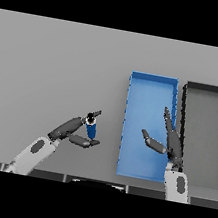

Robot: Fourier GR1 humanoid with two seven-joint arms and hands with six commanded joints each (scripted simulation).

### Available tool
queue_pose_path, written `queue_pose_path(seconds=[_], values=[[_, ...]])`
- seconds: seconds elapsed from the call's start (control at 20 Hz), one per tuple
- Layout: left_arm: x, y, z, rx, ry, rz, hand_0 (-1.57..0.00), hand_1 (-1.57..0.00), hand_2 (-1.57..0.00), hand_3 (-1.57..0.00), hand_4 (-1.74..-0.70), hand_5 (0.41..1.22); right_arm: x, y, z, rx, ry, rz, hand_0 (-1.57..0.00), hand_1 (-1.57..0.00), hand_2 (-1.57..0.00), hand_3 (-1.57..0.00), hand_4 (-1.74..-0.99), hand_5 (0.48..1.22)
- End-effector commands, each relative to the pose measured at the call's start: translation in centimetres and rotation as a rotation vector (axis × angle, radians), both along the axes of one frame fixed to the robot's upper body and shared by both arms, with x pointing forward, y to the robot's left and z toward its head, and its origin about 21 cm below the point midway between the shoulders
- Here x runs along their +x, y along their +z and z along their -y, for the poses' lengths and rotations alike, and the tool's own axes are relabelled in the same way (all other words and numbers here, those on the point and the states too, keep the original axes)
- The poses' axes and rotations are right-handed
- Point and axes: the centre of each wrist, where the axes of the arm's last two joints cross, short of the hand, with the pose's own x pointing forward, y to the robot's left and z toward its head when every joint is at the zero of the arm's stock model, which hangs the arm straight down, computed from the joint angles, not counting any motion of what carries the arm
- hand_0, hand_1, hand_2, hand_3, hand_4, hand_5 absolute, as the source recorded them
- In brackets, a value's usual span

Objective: Pick up the blue pipe and place it into the blue bin.

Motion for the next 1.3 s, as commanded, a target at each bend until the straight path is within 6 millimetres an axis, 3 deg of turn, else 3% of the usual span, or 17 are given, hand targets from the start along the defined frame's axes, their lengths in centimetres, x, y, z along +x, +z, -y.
queue_pose_path(seconds=[0.0,0.2,0.35,0.4,0.5,0.6,0.7,0.95,1.25], values=[[0.1,-0.4,0.6,0.004,0.002,0.012,0.0,0.0,0.0,0.0,-1.1,0.497,0.2,0.1,-0.2,-0.003,-0.002,0.004,0.0,0.0,0.0,0.0,-1.2,0.547],[0.4,-0.9,1.6,-0.093,-0.011,0.011,0.0,0.0,-0.09,-0.04,-1.14,0.567,0.4,0.2,0.1,-0.02,-0.005,-0.007,0.0,0.0,0.0,0.0,-1.188,0.55],[0.5,-1.1,2.5,-0.18,-0.004,-0.044,-0.04,-0.25,-0.42,-0.35,-1.27,0.675,0.3,0.2,-0.2,-0.015,0.003,0.007,0.0,0.0,0.0,0.0,-1.196,0.56],[0.5,-1.1,3.0,-0.207,-0.005,-0.054,-0.18,-0.41,-0.58,-0.59,-1.3,0.784,0.2,-0.1,-0.2,-0.018,0.0,0.0,0.0,0.0,0.0,0.0,-1.192,0.56],[0.7,-1.0,3.2,-0.226,0.007,-0.05,-0.65,-0.83,-0.94,-0.91,-1.45,0.941,0.4,0.5,0.1,-0.018,-0.002,0.015,0.0,0.0,0.0,0.0,-1.189,0.562],[-0.1,-1.0,3.8,-0.225,-0.002,-0.051,-0.98,-1.1,-1.16,-1.11,-1.55,1.042,0.2,0.2,0.1,-0.027,-0.003,0.007,0.0,0.0,0.0,0.0,-1.182,0.562],[-0.3,-1.0,4.2,-0.222,-0.014,-0.041,-1.19,-1.27,-1.31,-1.26,-1.62,1.106,0.4,0.2,0.2,-0.027,-0.009,0.0,0.0,0.0,0.0,0.0,-1.178,0.561],[-0.9,-1.2,4.9,-0.214,-0.027,0.027,-1.45,-1.47,-1.49,-1.47,-1.51,1.183,0.3,-0.1,0.1,-0.035,-0.006,-0.003,0.0,0.0,0.0,0.0,-1.171,0.558],[-0.3,1.9,6.7,-0.374,-0.067,0.141,-1.54,-1.54,-1.55,-1.54,-1.48,1.211,0.7,0.0,0.2,-0.057,-0.01,-0.003,0.0,0.0,0.0,0.0,-1.144,0.551]])
